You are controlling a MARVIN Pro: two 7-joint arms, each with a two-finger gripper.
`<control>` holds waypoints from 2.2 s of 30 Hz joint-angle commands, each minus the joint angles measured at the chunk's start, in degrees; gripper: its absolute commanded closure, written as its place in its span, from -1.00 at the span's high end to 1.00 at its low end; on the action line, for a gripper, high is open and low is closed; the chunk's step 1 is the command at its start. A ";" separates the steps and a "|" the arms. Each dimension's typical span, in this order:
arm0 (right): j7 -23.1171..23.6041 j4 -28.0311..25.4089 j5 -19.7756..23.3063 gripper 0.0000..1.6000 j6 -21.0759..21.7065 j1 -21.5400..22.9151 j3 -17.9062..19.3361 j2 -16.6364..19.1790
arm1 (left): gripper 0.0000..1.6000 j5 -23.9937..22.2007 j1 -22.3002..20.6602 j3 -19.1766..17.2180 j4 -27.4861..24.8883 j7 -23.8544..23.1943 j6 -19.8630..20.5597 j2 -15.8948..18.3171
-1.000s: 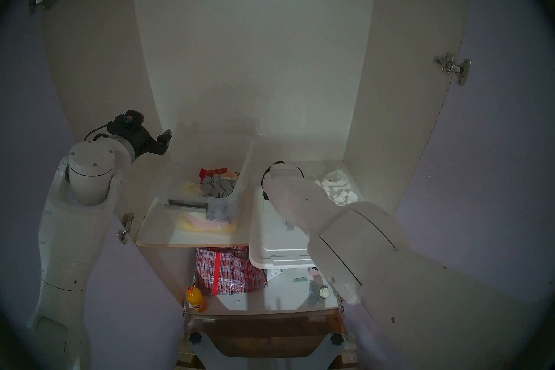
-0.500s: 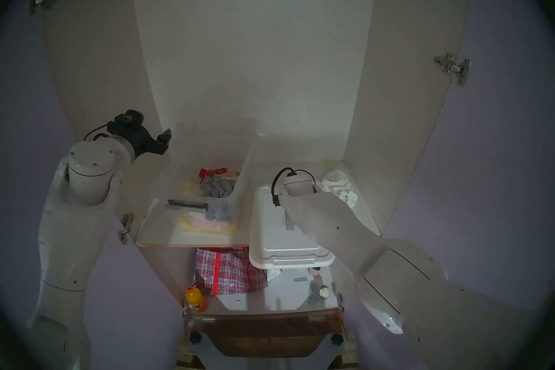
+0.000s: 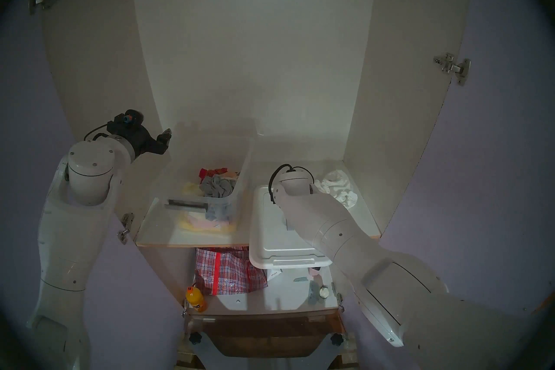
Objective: Take clothing out of the storage bin and put the lid back on the bin
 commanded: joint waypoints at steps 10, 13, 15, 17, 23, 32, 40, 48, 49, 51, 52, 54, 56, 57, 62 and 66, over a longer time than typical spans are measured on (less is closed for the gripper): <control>0.75 3.50 1.03 1.00 1.50 2.17 -0.02 -2.11 | 1.00 -0.05 -1.24 -0.27 -1.57 0.17 -0.16 0.18; 1.49 5.80 1.78 1.00 1.63 3.01 0.61 -3.22 | 1.00 -0.07 -1.24 -0.26 -1.56 0.18 -0.17 0.20; 0.60 9.65 3.50 1.00 4.55 4.82 1.95 -5.18 | 1.00 -0.08 -1.24 -0.26 -1.54 0.19 -0.19 0.21; 0.95 11.20 3.49 1.00 4.54 5.56 1.88 -5.65 | 1.00 -0.09 -1.23 -0.25 -1.54 0.20 -0.20 0.21; 3.96 21.97 3.05 1.00 1.74 10.14 1.69 -9.12 | 1.00 -0.12 -1.23 -0.24 -1.54 0.22 -0.20 0.23; 10.43 33.66 3.11 1.00 -1.21 14.92 1.15 -12.30 | 1.00 -0.17 -1.23 -0.21 -1.51 0.27 -0.22 0.27; 13.07 38.90 2.81 1.00 -4.06 16.46 0.85 -13.92 | 1.00 -0.23 -1.23 -0.19 -1.45 0.30 -0.27 0.31; 14.96 41.07 1.93 -0.15 -8.35 16.44 -0.04 -14.71 | 1.00 -0.26 -1.23 -0.18 -1.51 0.33 -0.22 0.34; 15.20 41.37 1.77 -0.09 -8.60 16.56 -0.23 -14.78 | 1.00 -0.27 -1.23 -0.18 -1.51 0.34 -0.22 0.34; 15.62 42.14 1.34 -0.03 -9.58 16.60 -0.69 -14.89 | 1.00 -0.28 -1.23 -0.17 -1.52 0.35 -0.21 0.35; 15.84 42.52 0.92 -0.02 -10.23 16.58 -1.11 -14.92 | 1.00 -0.28 -1.23 -0.17 -1.52 0.35 -0.21 0.35; 16.21 43.01 0.54 0.17 -11.02 16.68 -1.68 -14.92 | 1.00 -0.29 -1.23 -0.17 -1.52 0.36 -0.21 0.36; 16.11 43.73 0.52 0.24 -11.37 16.95 -1.78 -14.97 | 1.00 -0.30 -1.23 -0.16 -1.51 0.36 -0.22 0.36; 16.09 43.97 0.35 -0.01 -11.54 17.06 -1.95 -14.99 | 1.00 -0.31 -1.23 -0.16 -1.51 0.37 -0.22 0.37; 16.84 45.10 -0.05 1.00 -12.49 16.98 -2.47 -15.03 | 1.00 -0.33 -1.23 -0.15 -1.50 0.38 -0.23 0.38; 18.26 45.85 0.27 1.00 -13.47 16.82 -2.14 -14.95 | 1.00 -0.36 -1.23 -0.14 -1.51 0.41 -0.22 0.40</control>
